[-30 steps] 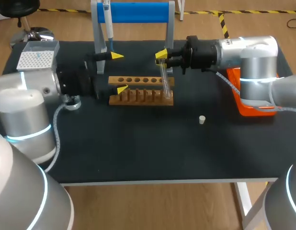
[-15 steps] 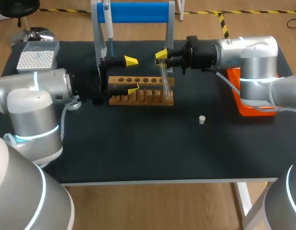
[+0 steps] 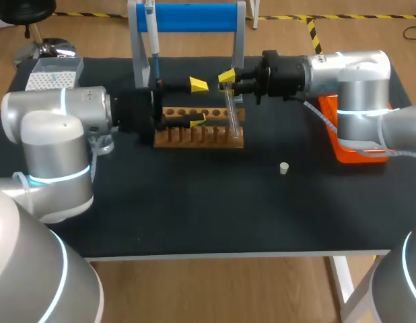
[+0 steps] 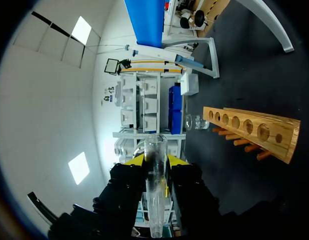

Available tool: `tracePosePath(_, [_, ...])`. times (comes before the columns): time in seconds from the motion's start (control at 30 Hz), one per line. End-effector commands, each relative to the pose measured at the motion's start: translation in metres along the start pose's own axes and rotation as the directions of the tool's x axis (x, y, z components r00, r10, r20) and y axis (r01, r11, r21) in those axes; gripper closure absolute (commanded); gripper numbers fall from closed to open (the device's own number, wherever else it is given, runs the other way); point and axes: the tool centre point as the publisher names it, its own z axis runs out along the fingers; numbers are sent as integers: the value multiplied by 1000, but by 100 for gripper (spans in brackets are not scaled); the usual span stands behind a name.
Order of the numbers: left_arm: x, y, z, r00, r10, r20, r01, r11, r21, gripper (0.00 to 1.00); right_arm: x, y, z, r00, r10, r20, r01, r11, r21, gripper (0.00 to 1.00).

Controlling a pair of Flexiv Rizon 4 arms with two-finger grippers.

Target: Invert the test tube, pick up the pipette, mount the tip to pipette, aspirate from beaker and dispense into the tube, eject the tip, return the pipette, and cap with the stopper.

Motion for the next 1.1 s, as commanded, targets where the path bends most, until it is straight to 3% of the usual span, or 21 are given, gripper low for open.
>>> tracePosePath(0.03, [5,-10,9,1000,1,8,0,1000,-17,0,1,0,-1,1000,0,2,0,1000,2,100])
tracePosePath(0.4, [8,-25,35,1000,-11,20,9,998,58,0,1,0,-1,1000,0,2,0,1000,2,100])
tracePosePath(0.83, [5,-29,64,1000,2,20,-4,991,136,0,1,0,-1,1000,0,2,0,1000,2,100])
tracePosePath(1.1, [5,-31,68,999,-20,25,16,986,164,0,1,0,-1,1000,0,2,0,1000,2,100])
